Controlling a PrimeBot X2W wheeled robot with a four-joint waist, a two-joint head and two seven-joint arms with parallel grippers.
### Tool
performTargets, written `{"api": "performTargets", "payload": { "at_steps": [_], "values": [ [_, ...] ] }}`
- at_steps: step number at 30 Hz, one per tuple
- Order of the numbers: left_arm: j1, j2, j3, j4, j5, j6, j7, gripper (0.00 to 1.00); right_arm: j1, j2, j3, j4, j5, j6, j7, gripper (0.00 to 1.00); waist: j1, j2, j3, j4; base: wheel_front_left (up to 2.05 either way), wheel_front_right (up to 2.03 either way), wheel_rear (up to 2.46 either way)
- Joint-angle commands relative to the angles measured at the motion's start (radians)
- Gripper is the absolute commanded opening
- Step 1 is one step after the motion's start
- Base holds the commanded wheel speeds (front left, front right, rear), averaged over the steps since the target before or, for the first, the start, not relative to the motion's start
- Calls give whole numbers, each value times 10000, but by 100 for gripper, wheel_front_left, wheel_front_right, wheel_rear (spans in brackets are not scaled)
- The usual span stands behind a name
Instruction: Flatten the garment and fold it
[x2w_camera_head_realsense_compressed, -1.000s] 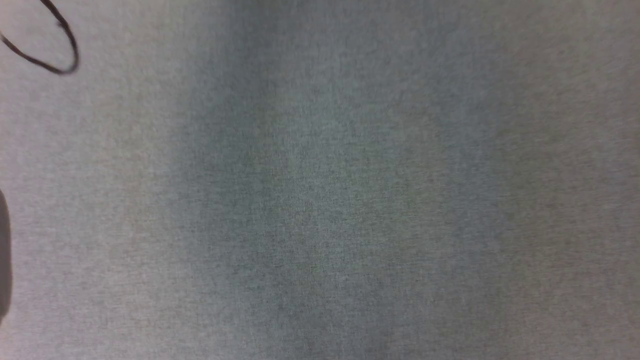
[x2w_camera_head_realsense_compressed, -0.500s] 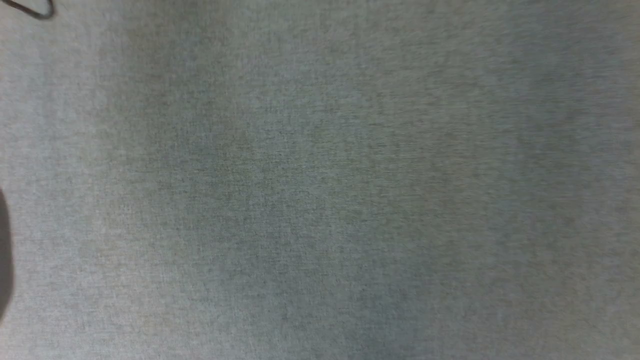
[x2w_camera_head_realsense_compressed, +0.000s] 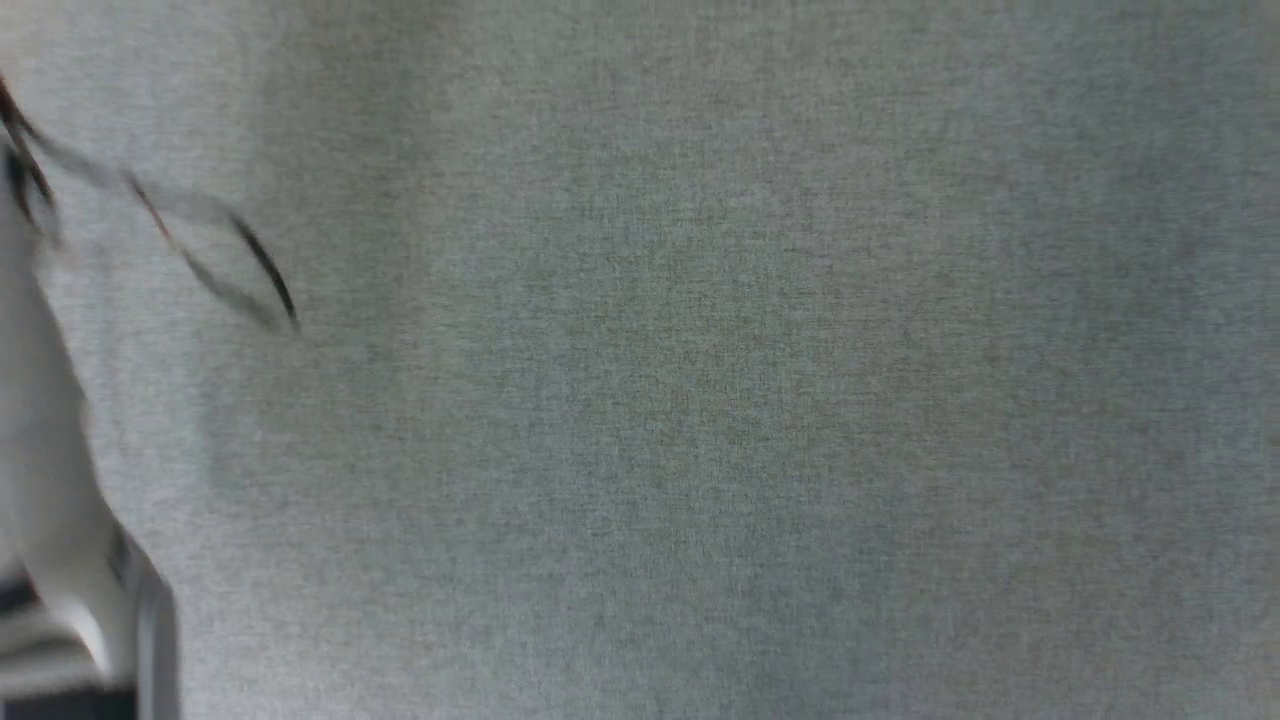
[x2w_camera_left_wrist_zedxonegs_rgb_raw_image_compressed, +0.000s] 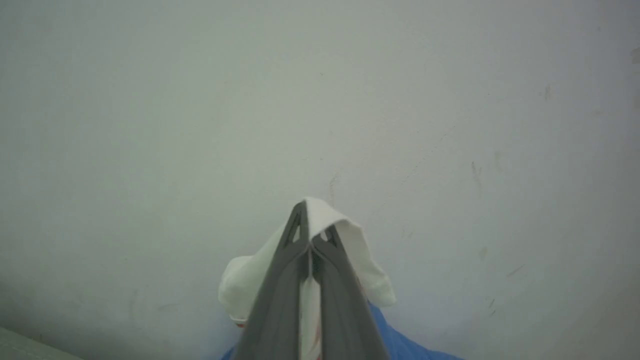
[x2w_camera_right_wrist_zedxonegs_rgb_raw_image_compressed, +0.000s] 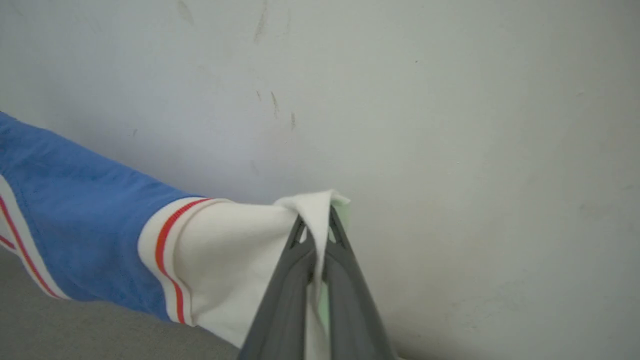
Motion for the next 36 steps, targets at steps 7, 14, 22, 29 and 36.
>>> {"api": "performTargets", "payload": {
  "at_steps": [7, 14, 22, 29, 36],
  "values": [
    [4409, -782, 403, -2646, -466, 806, -9, 0, 4340, 968, -1255, -2894, 444, -11, 503, 0, 1, 0, -1316, -99, 0, 0, 0],
    [8700, -1812, 570, -3449, -811, 980, -600, 0, 8198, 2095, -1904, -4449, 178, -11, 7, 0, 1, 0, -2320, -143, 0, 0, 0],
    [11687, -2278, 627, -3394, -1292, 749, -855, 0, 11857, 2969, -2881, -4746, 333, -11, -832, 0, 1, 0, -3501, -104, 0, 0, 0],
    [13476, -1684, -31, -3293, -1074, 822, 174, 0, 14189, 3086, -3323, -4330, 1138, -11, -860, 0, 1, 0, -4363, -256, 0, 0, 0],
    [14917, -1545, -135, -3529, -1298, 868, 626, 0, 15536, 3090, -3712, -4061, 1833, -11, -604, 0, 1, 0, -4899, -412, 0, 0, 0]
  ]
}}
